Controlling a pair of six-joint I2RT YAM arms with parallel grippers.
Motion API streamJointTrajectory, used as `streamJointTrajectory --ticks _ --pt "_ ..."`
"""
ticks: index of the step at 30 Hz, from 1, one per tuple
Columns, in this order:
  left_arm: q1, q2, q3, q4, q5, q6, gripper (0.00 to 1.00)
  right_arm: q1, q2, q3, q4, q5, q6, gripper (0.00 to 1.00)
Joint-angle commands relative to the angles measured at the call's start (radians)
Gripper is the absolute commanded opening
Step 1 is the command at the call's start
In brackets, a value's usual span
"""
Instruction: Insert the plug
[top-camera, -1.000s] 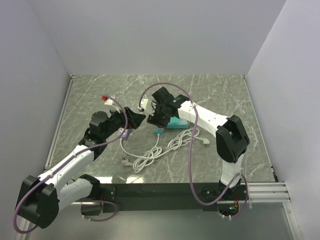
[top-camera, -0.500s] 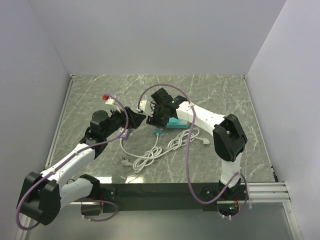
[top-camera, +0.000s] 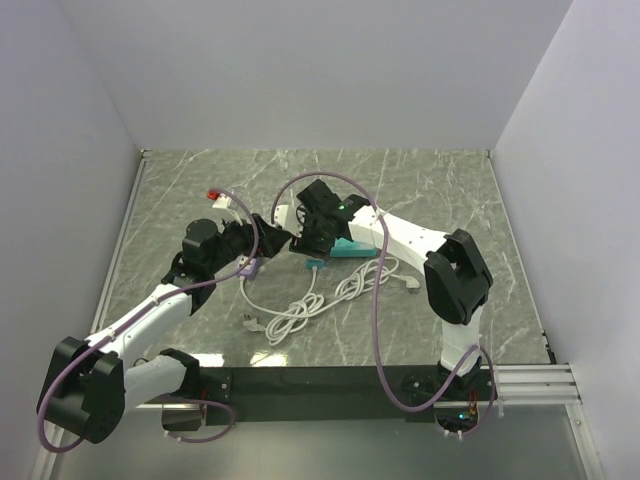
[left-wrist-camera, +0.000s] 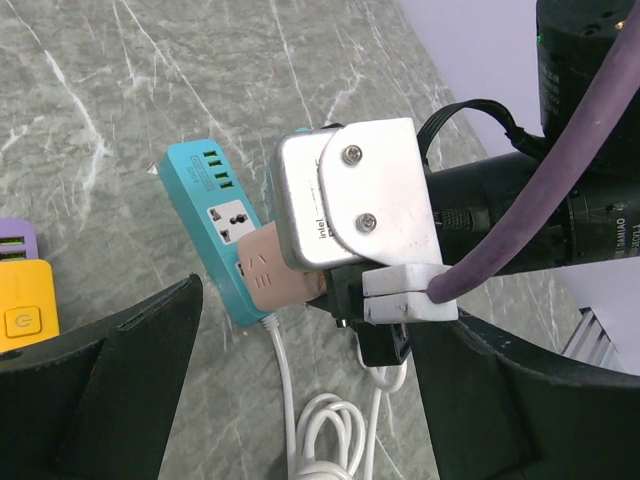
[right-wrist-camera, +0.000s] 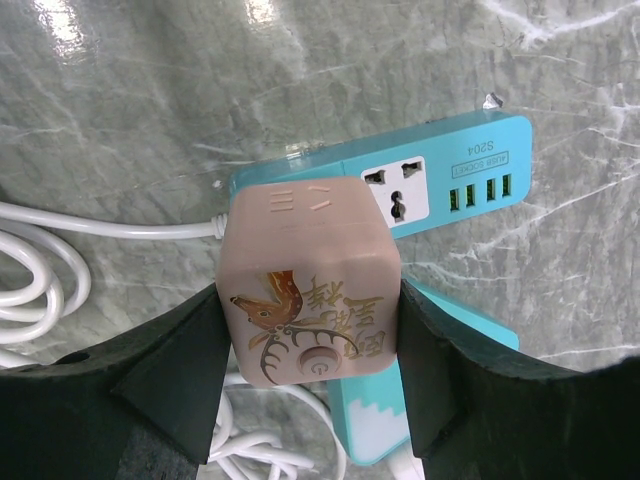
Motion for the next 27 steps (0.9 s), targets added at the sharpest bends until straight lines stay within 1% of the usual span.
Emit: streamJointTrajectory --ticks 1,6,19,27 --pt "0.009 0.004 -0.007 0.062 0.012 0.023 0.88 0.032 0.012 0.019 0.038 0.005 -0.027 0.0" --pt "0.013 0.0 -0.015 0.07 0.018 0.021 0.88 0.037 0.055 0.055 0.009 0.02 -0.028 0.0" --pt "0.027 0.001 -0.018 0.072 0.035 0.019 0.88 0.087 0.057 0.035 0.007 0.028 -0.022 0.0" --pt "0.033 -0.006 -0.022 0.072 0.036 0.019 0.88 0.104 0.089 0.076 -0.017 0.036 -0.025 0.0"
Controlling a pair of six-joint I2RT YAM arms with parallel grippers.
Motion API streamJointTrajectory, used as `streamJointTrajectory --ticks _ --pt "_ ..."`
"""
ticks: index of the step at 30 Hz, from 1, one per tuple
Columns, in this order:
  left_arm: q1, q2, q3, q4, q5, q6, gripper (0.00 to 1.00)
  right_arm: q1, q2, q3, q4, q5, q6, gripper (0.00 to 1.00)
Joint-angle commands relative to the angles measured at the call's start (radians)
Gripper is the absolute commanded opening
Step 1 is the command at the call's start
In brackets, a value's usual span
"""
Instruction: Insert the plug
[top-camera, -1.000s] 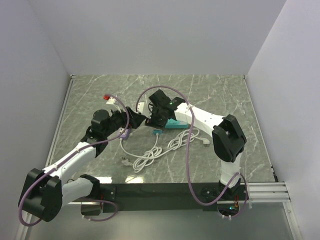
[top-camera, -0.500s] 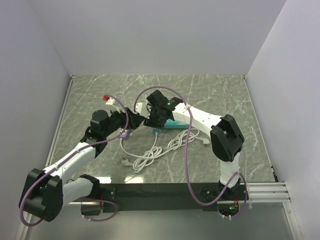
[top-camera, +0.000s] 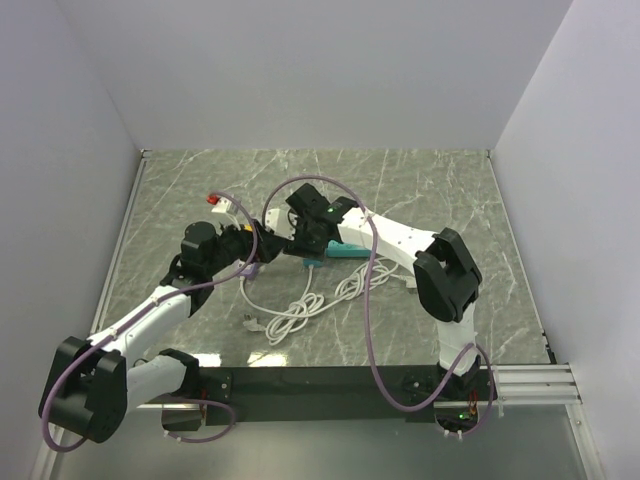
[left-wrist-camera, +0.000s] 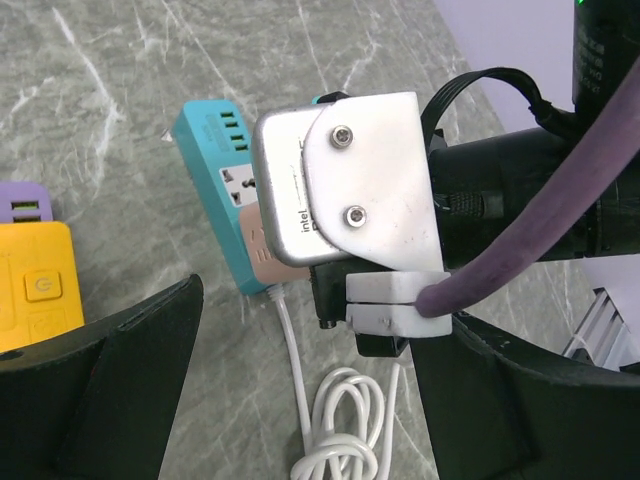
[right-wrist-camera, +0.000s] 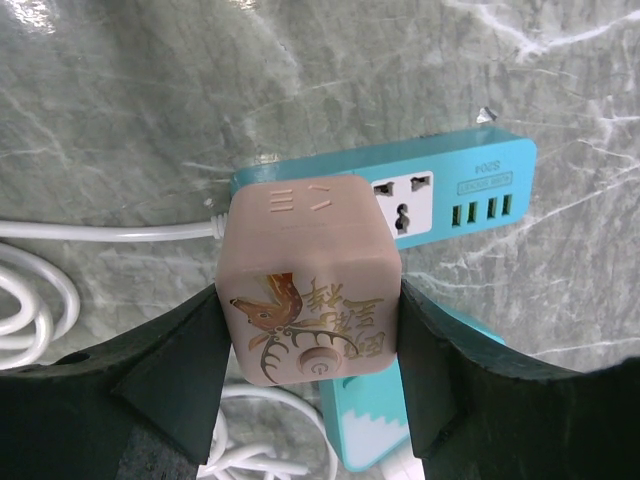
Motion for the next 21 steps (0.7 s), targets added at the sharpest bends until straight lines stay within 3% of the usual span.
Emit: streamJointTrajectory --ticks 1,21 --pt "0.001 -0.009 0.007 0.082 -0.017 0.0 0.88 0.065 0.037 0.012 0.002 -0.04 -0.03 0.0" --pt "0.021 0.002 -0.004 0.092 -0.03 -0.014 0.88 0.067 0.175 0.079 -0.03 -0.04 0.009 0.0"
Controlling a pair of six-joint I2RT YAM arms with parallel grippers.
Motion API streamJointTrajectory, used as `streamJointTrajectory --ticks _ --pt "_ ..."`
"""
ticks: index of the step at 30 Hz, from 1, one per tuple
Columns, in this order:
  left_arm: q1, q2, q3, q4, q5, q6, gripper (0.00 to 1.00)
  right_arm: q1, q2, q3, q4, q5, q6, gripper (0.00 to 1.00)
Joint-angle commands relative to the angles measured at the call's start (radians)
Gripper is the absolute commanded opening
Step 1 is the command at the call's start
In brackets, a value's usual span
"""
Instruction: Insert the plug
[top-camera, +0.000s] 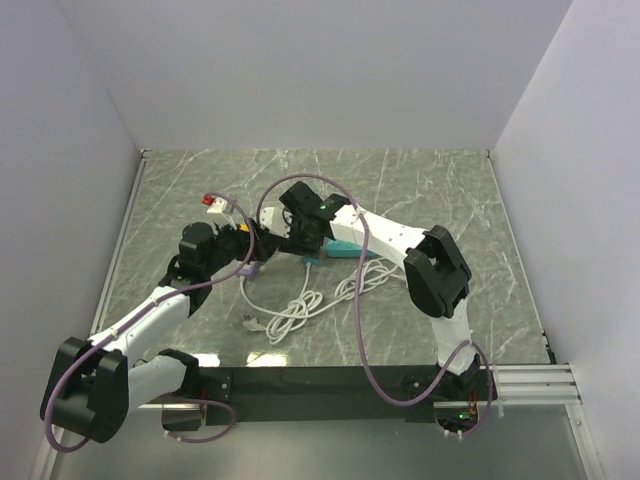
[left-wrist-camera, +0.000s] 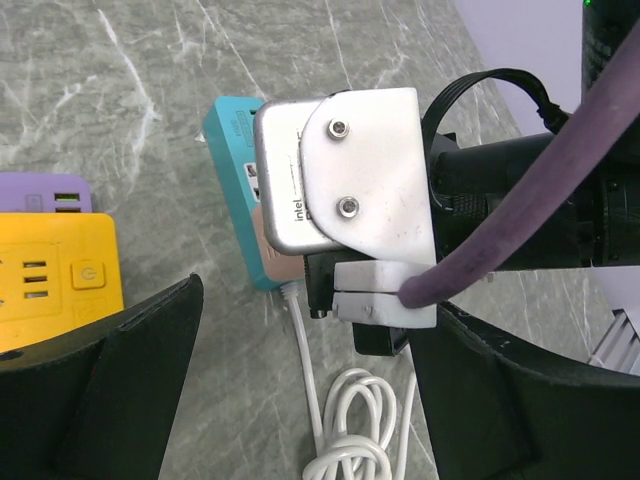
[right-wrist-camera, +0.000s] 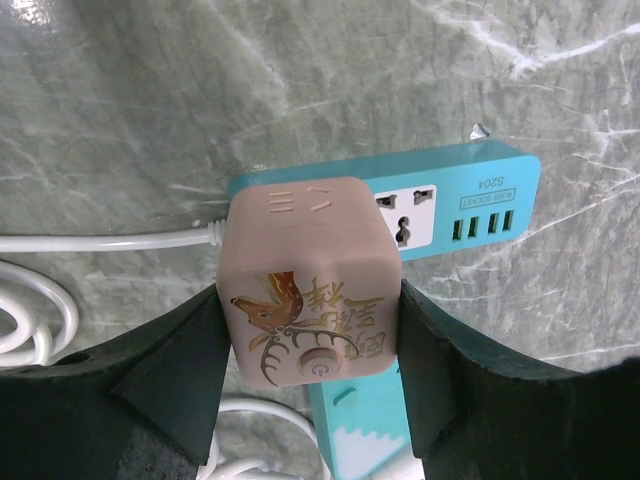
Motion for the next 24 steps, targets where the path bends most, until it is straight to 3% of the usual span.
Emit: streamJointTrajectory --ticks 1,10,24 --pt "-0.002 0.001 0.012 0.098 -0.001 -0.017 0.88 0.057 0.105 0.01 -0.011 -0.061 0.006 0.0" --pt "0.017 -0.014 0.0 0.095 -0.005 -0.022 0.88 0.059 0.209 0.11 -0.117 -0.072 0.044 0.0" --pt "0.035 -0.054 -0.023 0.083 -0.014 -0.026 0.87 0.062 0.281 0.086 -0.11 -0.147 0.108 0.0"
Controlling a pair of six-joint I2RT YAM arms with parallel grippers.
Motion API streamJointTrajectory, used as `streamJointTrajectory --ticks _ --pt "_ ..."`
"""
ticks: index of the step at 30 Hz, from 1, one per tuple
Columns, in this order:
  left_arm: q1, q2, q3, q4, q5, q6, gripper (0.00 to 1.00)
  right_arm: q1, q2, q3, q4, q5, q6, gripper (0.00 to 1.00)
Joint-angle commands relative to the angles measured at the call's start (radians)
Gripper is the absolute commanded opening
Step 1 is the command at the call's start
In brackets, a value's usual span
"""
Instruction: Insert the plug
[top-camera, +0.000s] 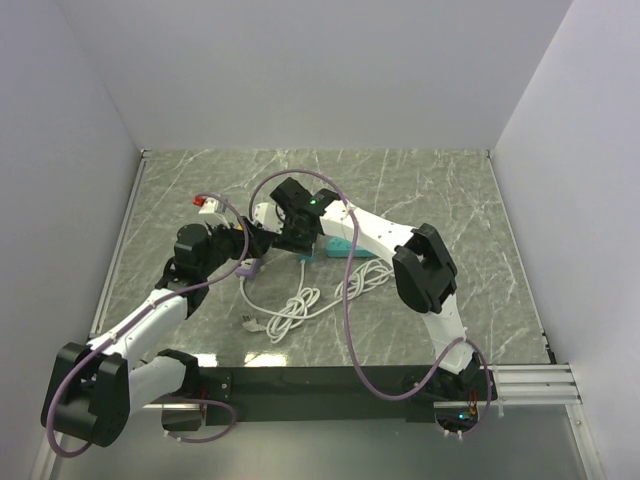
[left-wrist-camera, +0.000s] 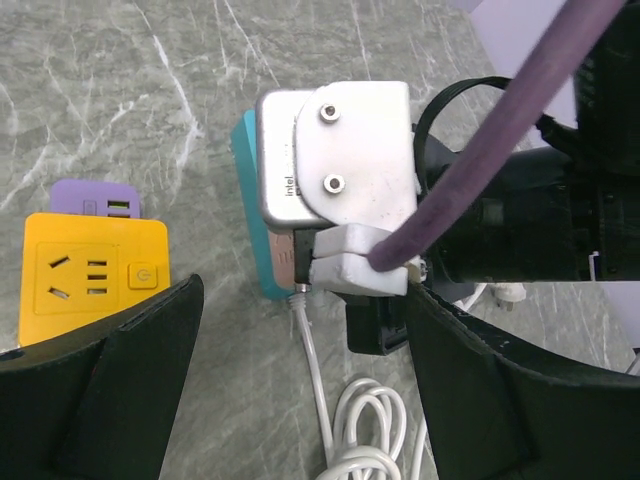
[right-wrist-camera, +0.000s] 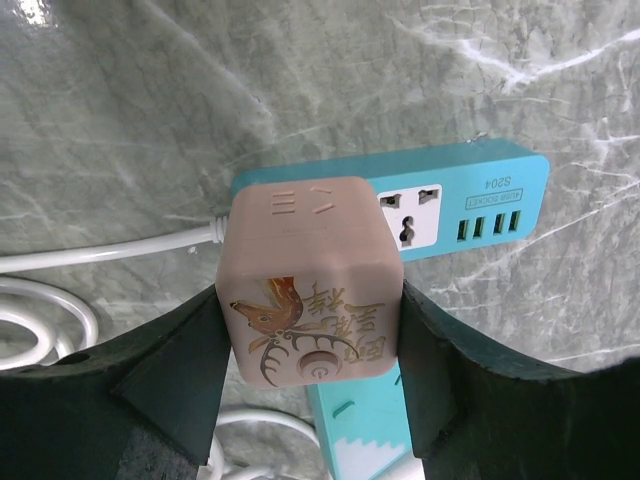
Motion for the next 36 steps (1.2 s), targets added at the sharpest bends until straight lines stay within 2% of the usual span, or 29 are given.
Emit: streamJointTrajectory --ticks 1,22,36 --pt "-0.002 -0.041 -0.006 0.067 0.031 -0.021 0.87 0.054 0.182 -0.07 -0.014 -0.172 0.061 0.0" --pt "0.01 -0.088 -0.023 0.053 0.028 -0.027 0.87 0.083 0.389 0.058 -0.115 -0.228 0.091 0.0" --pt "0.021 -0.095 -0.031 0.062 0.05 -0.035 0.87 0.118 0.541 0.217 -0.217 -0.217 0.108 0.0"
